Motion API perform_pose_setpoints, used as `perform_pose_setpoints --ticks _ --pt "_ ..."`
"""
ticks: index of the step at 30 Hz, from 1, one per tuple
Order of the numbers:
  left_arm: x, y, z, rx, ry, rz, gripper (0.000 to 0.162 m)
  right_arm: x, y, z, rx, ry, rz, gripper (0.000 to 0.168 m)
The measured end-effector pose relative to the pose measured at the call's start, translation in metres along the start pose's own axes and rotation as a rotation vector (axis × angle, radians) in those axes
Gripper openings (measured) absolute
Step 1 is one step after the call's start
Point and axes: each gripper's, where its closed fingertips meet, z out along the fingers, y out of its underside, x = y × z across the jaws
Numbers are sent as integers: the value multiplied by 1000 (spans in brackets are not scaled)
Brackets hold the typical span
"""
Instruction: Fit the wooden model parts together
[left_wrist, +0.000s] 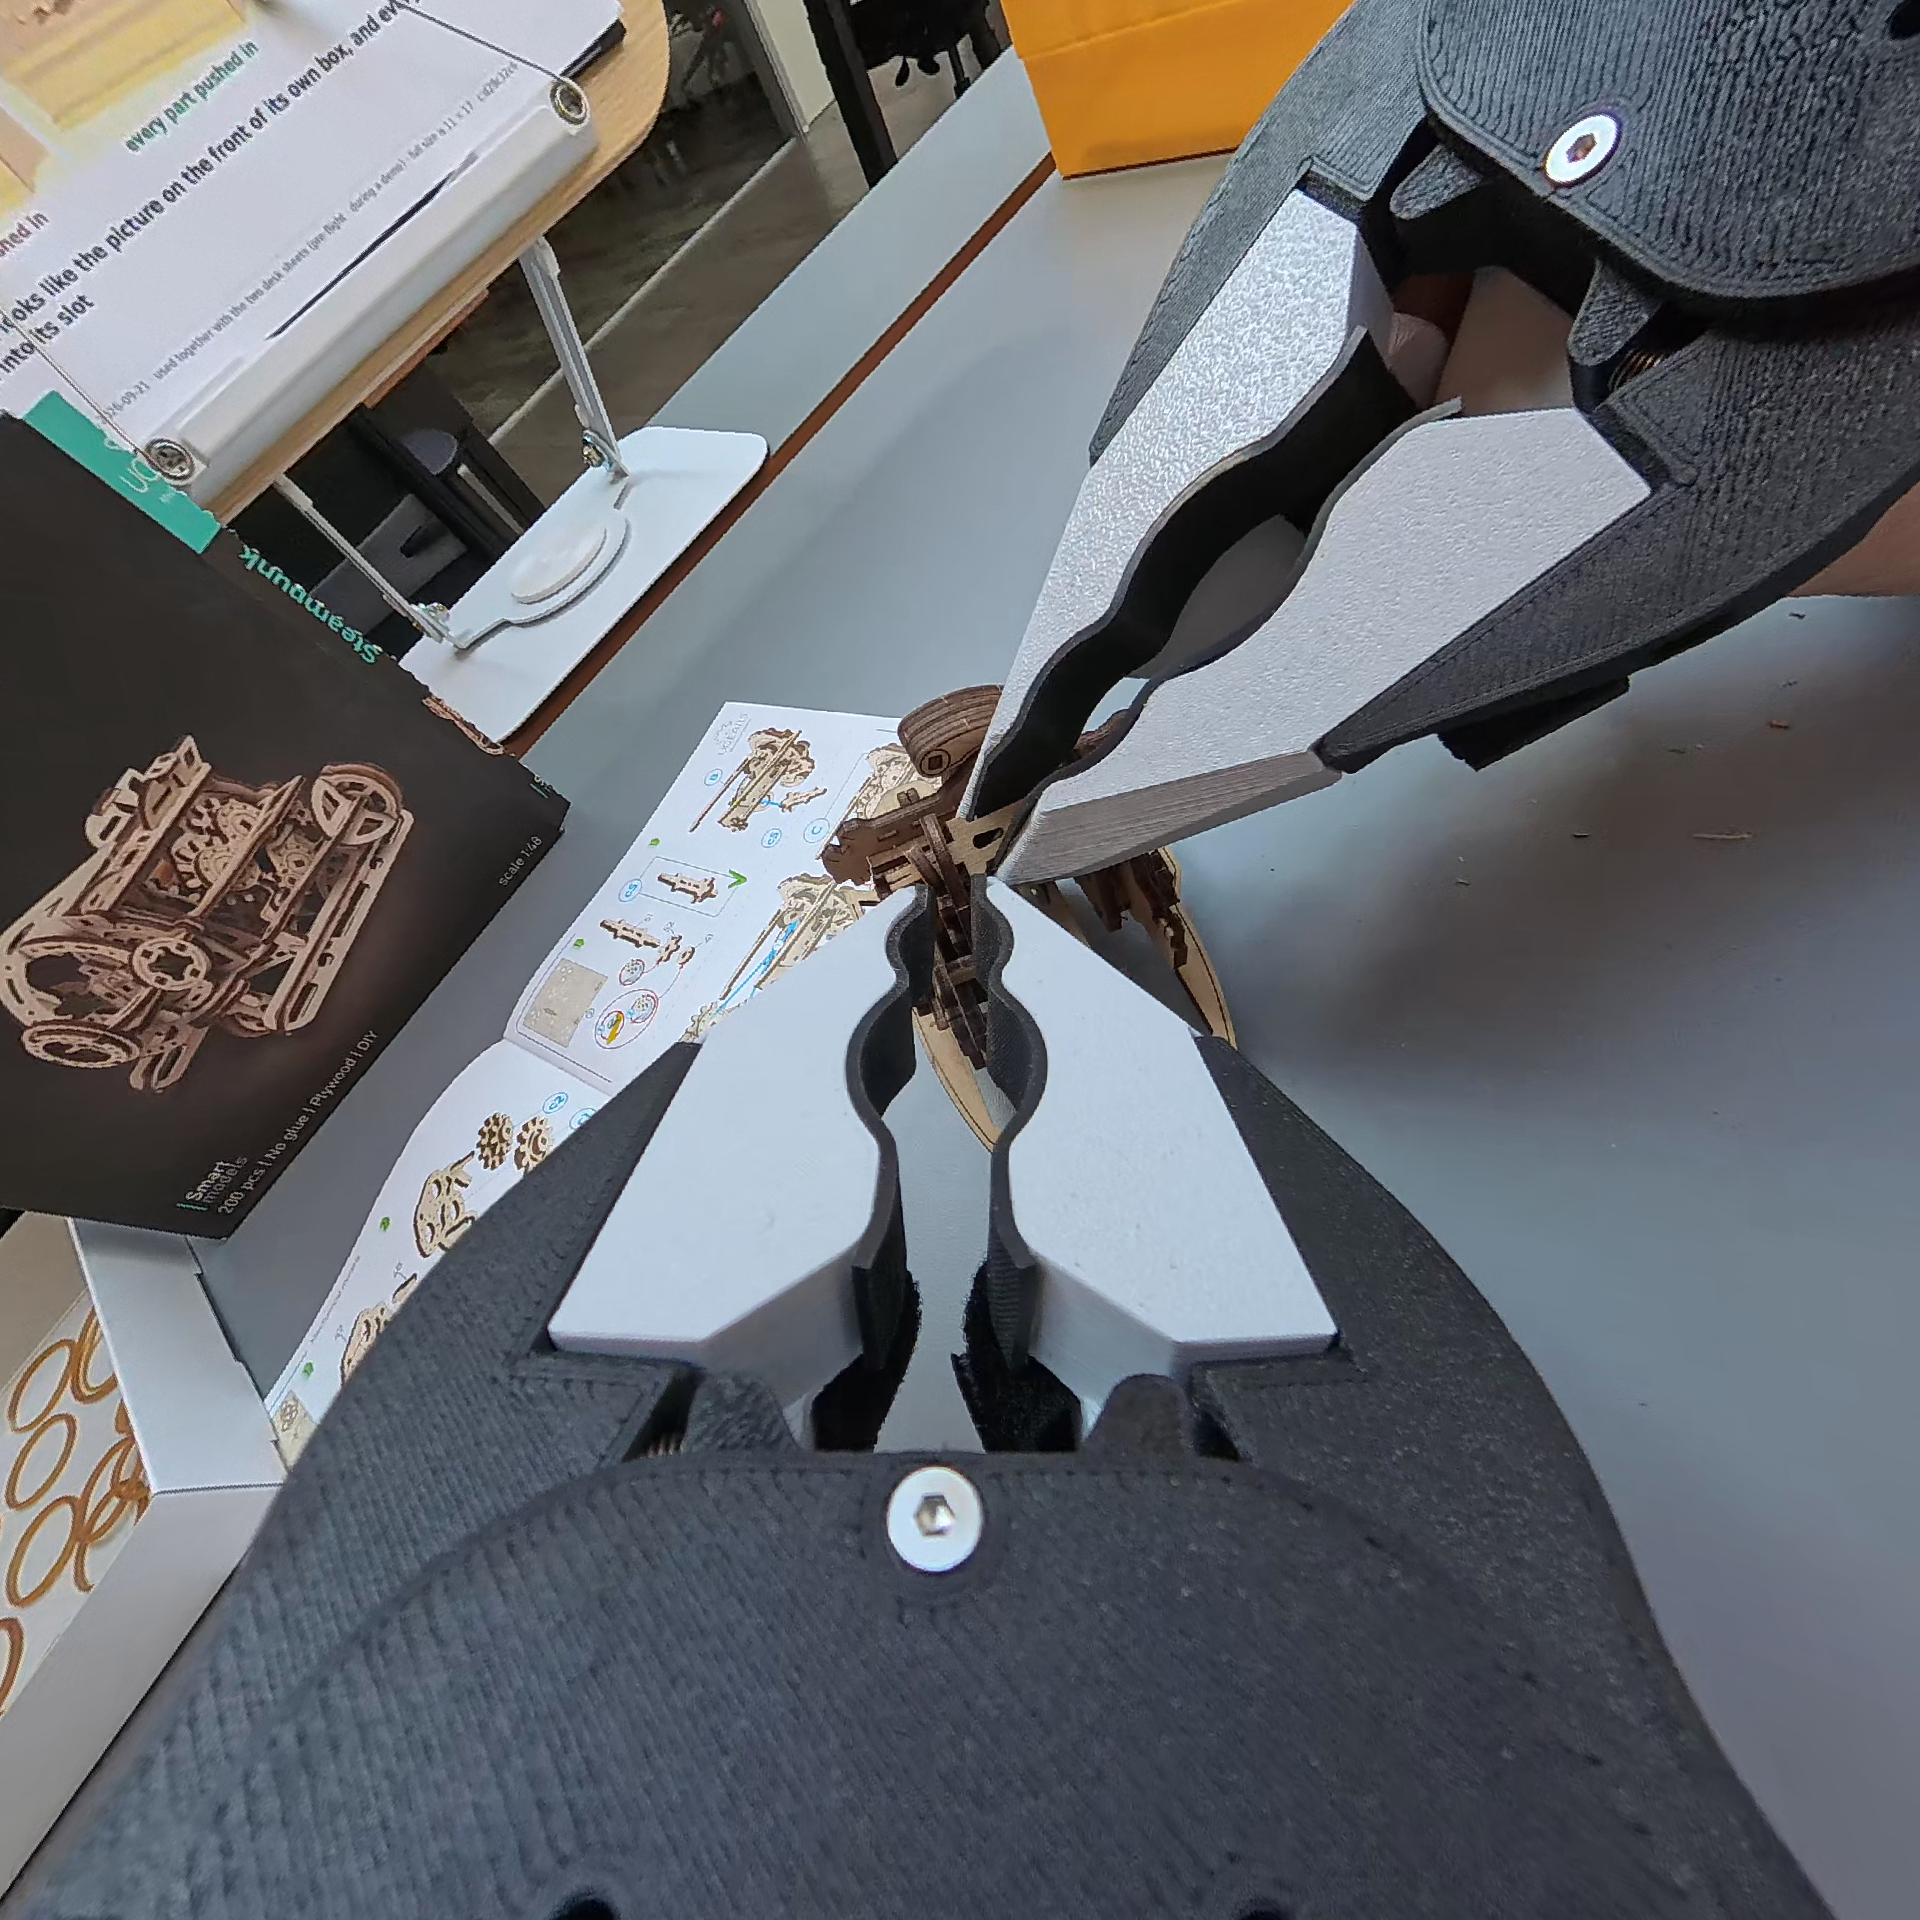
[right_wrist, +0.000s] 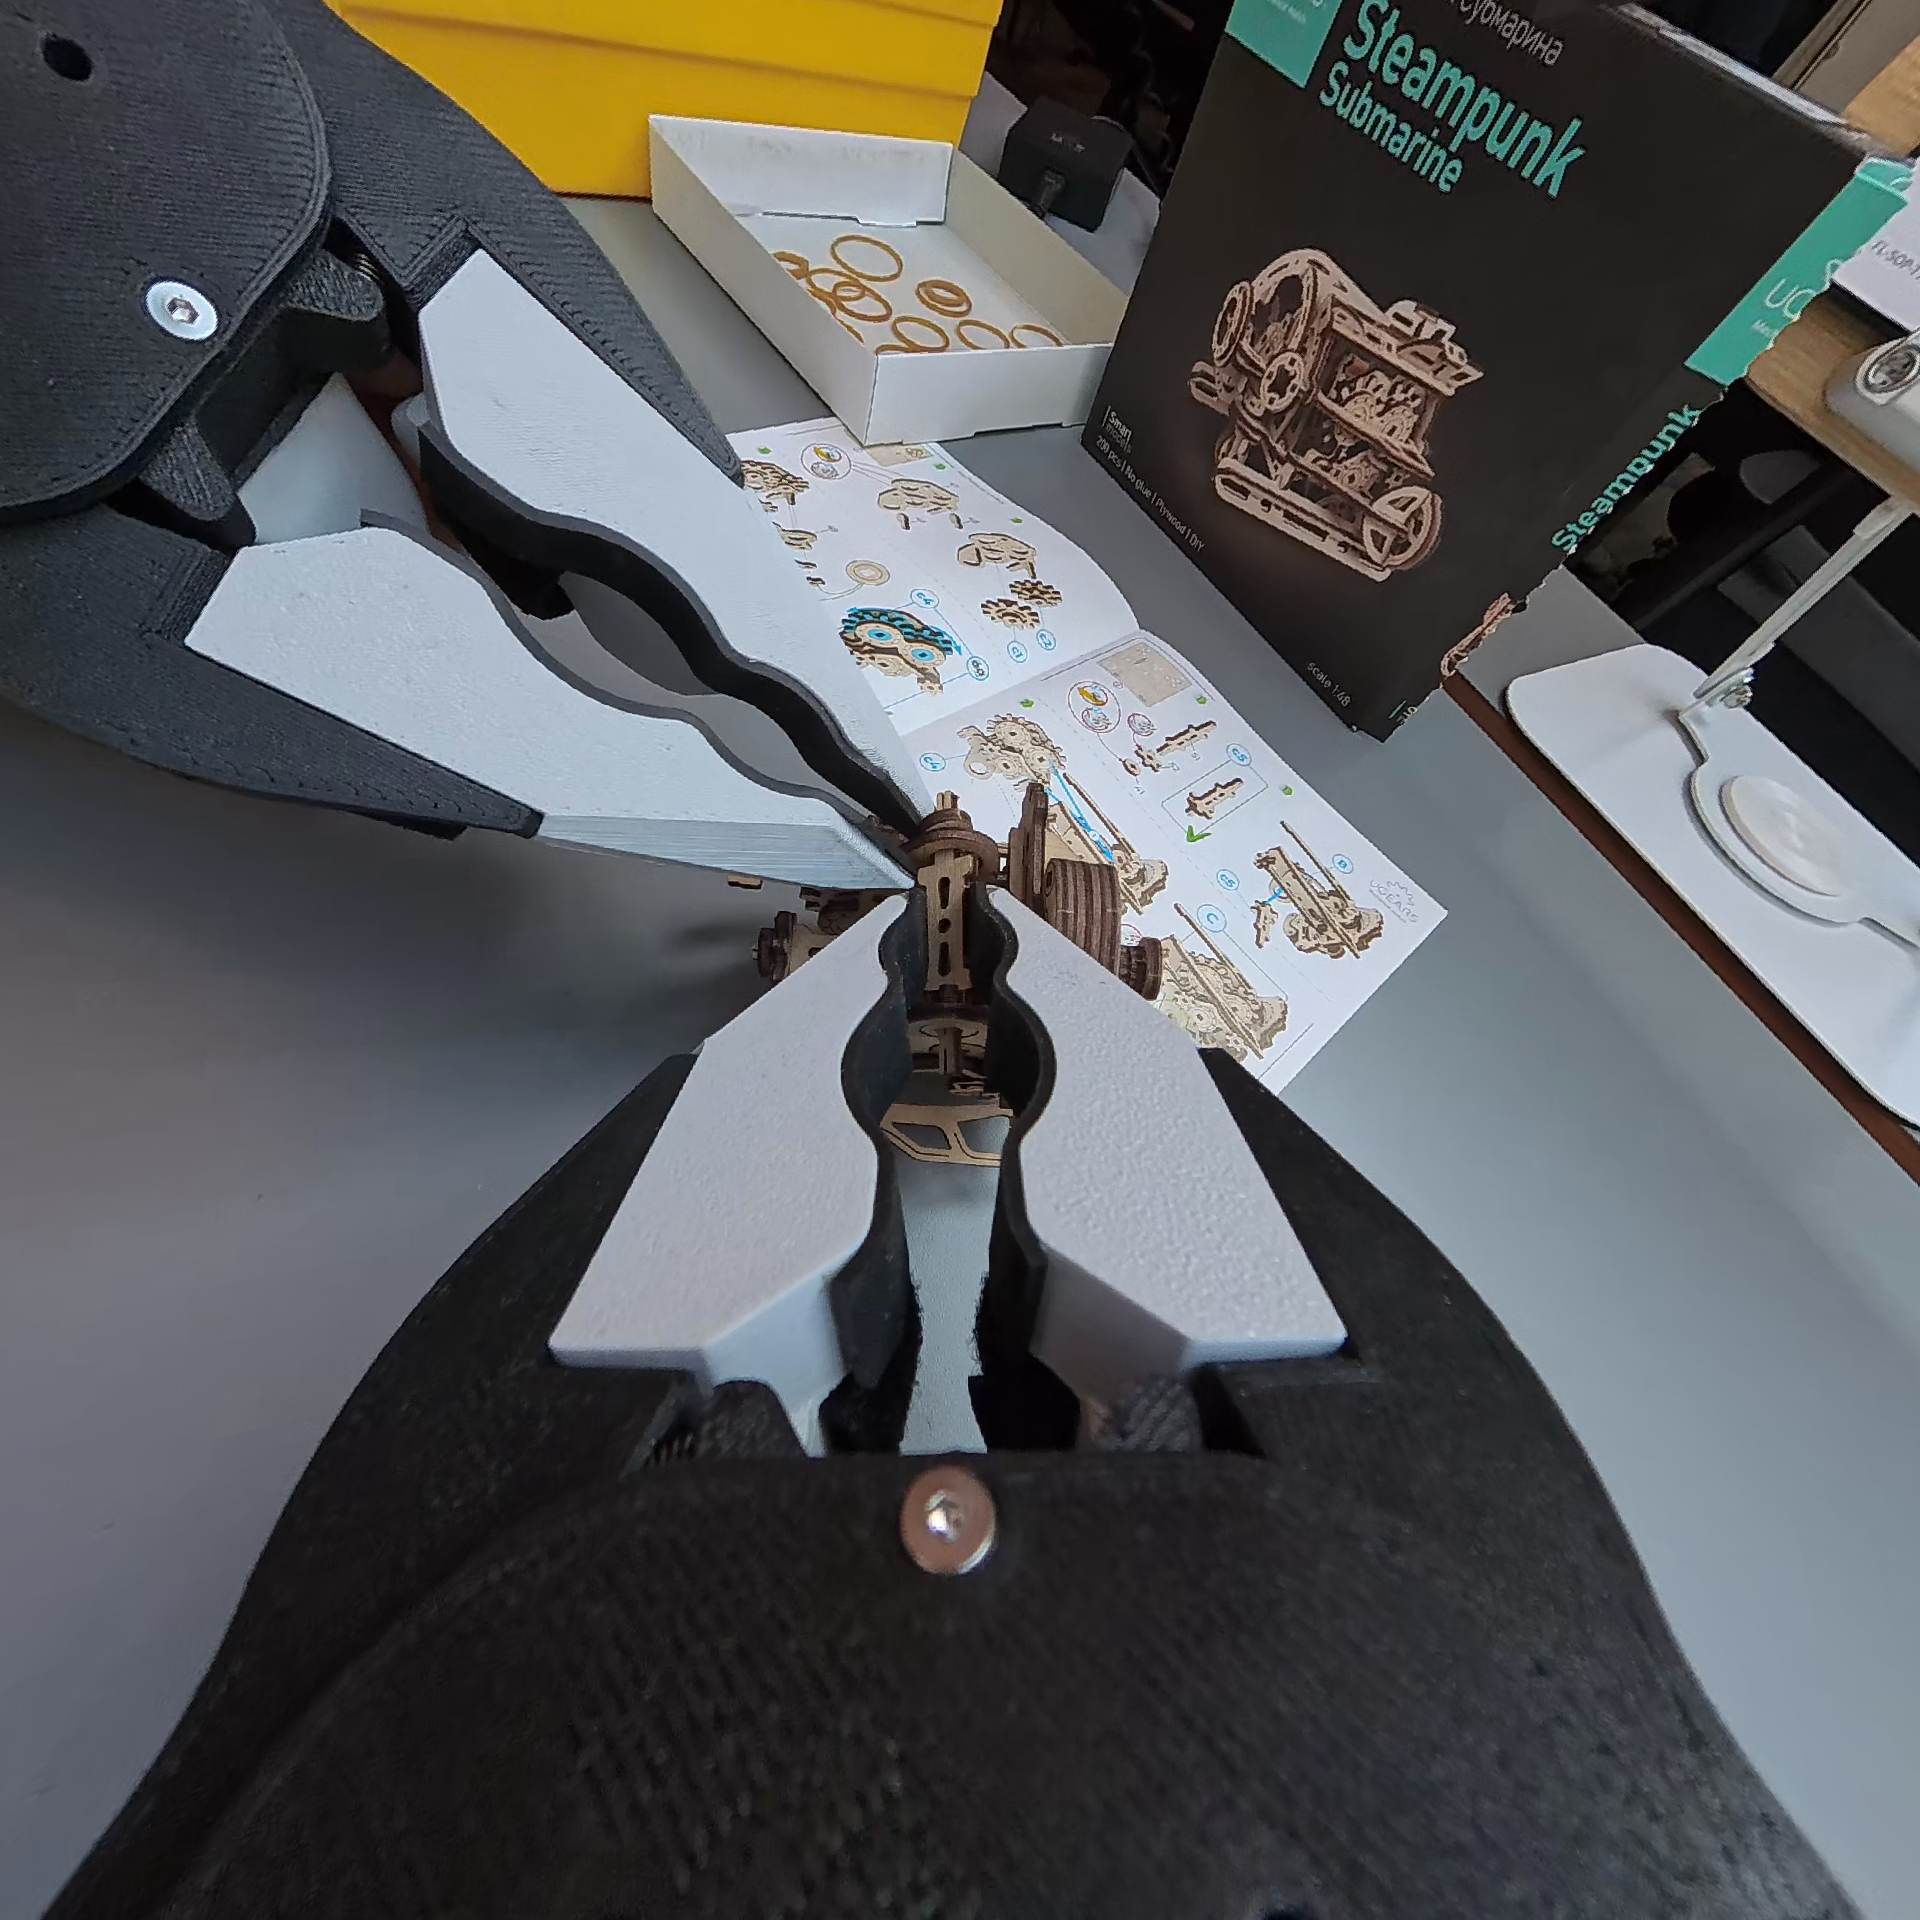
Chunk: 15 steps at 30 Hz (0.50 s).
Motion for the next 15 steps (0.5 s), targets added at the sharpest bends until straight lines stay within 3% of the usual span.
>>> perform_pose_setpoints --ticks 10,15 --pt "-7 -4 -6 18 4 14 11 2 -1 0 16 -19 3 6" --pt "-9 -3 -16 45 130 48 7 -4 2 0 12 -69 -80 6"
